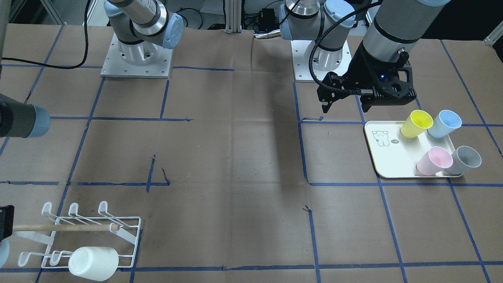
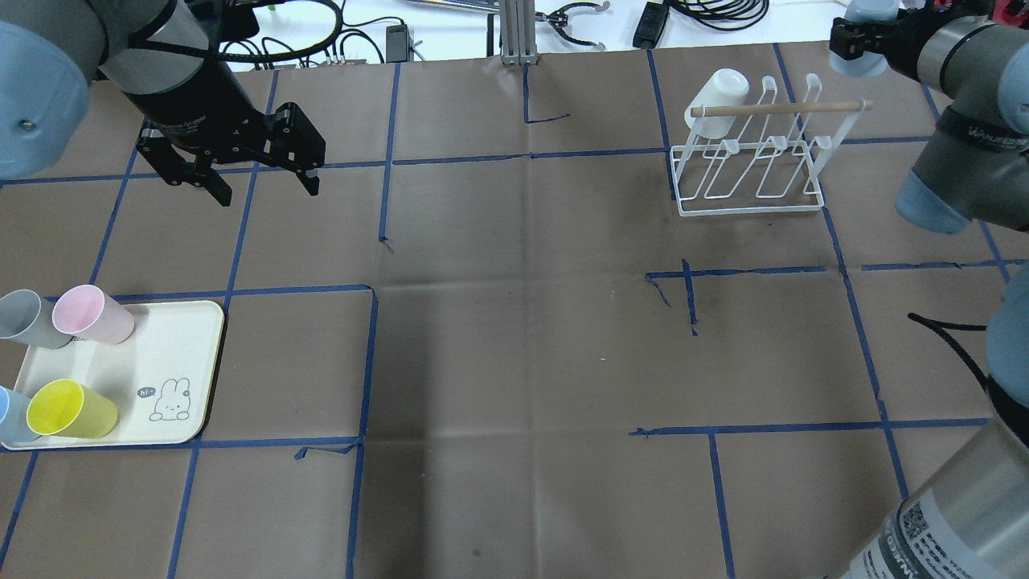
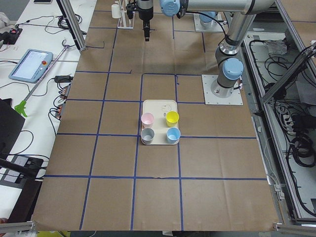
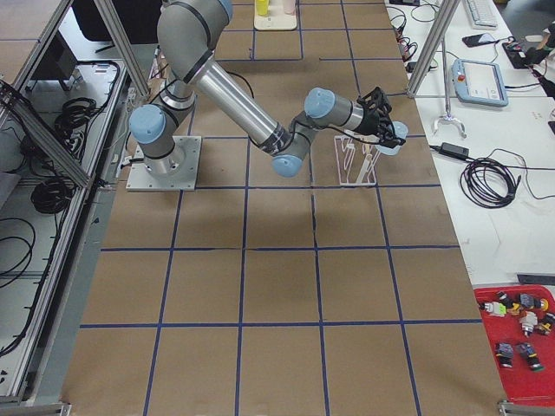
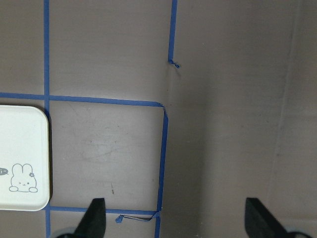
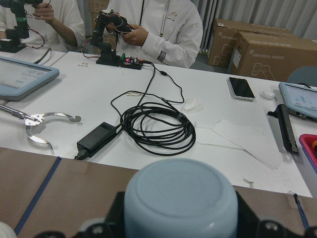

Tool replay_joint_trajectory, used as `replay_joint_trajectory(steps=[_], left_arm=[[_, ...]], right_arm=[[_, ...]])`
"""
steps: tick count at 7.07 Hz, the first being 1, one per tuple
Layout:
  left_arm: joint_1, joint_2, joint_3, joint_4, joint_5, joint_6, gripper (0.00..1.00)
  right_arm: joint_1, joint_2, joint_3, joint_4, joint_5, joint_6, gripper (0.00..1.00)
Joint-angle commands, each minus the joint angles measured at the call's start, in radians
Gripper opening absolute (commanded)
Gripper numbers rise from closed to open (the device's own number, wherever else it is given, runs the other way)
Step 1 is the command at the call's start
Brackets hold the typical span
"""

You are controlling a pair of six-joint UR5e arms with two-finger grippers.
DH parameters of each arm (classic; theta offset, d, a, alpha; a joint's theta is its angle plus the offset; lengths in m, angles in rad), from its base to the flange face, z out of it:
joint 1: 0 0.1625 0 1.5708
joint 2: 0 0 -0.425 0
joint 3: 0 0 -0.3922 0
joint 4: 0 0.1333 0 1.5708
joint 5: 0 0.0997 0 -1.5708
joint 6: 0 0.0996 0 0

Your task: Transfer IKEA cup to right arm and place on rack

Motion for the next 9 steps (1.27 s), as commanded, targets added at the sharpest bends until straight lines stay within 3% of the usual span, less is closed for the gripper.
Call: replay_joint_trajectory(steps=[1, 9], left_arm=[[-0.002, 0.004, -0.009, 0.033, 0.001, 0.002, 0.99], [-0.019, 0.004, -0.017, 0.078, 0.037, 0.013, 0.99]], right_arm=[[0.003, 0.029, -0.026, -0.005, 0.002, 0.001, 0.2], [0.052, 0.064, 0.019, -0.056, 0.004, 0.079, 0.19]])
